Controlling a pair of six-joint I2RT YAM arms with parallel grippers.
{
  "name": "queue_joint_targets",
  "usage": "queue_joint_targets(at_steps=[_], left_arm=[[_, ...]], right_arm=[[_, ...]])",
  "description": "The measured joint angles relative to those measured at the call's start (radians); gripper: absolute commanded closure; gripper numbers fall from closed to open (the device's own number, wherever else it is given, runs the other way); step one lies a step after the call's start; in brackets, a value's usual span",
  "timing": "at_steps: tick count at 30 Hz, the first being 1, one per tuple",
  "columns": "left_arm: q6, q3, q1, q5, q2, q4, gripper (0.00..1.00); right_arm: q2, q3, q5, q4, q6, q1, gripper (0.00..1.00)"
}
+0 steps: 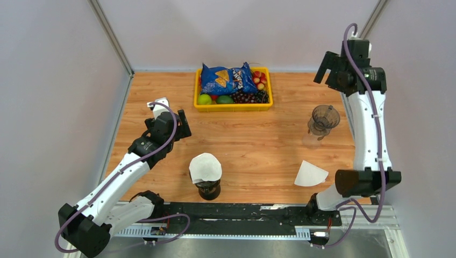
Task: Place the coffee filter in the dripper
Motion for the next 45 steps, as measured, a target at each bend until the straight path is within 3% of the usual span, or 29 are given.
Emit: queue_joint_targets(at_steps=[9, 19, 25, 29, 36, 45], left_arm=[[-0.003, 0.000, 0.000, -0.012, -0.012, -0.013, 0.00], [-0.003, 0.000, 0.000, -0.019, -0.023, -0.019, 0.00], [-0.004, 0.000, 0.000, -0.019, -0.031, -0.022, 0.00], [-0.004, 0.000, 0.000, -0.019, -0.042, -0.022, 0.00], [-0.004, 0.000, 0.000, -0.018, -0.045, -0.022, 0.00], [-0.004, 0.000, 0.000, -0.014, -0.045, -0.021, 0.00]], right_arm=[[-0.294, -0.376, 0.214, 0.044, 0.152, 0.433, 0.00], [-0.339, -0.898, 0.254, 0.057, 0.461, 0.826, 0.00], [-0.349, -1.258, 0.158, 0.159, 0.639, 0.845, 0.00], [-0.503, -1.412, 0.136, 0.209, 0.747, 0.840, 0.01], [-0.735, -1.534, 0.137, 0.259, 0.850, 0.743, 0.04], [-0.760, -1.567, 0.154, 0.303, 0.859, 0.615, 0.05]])
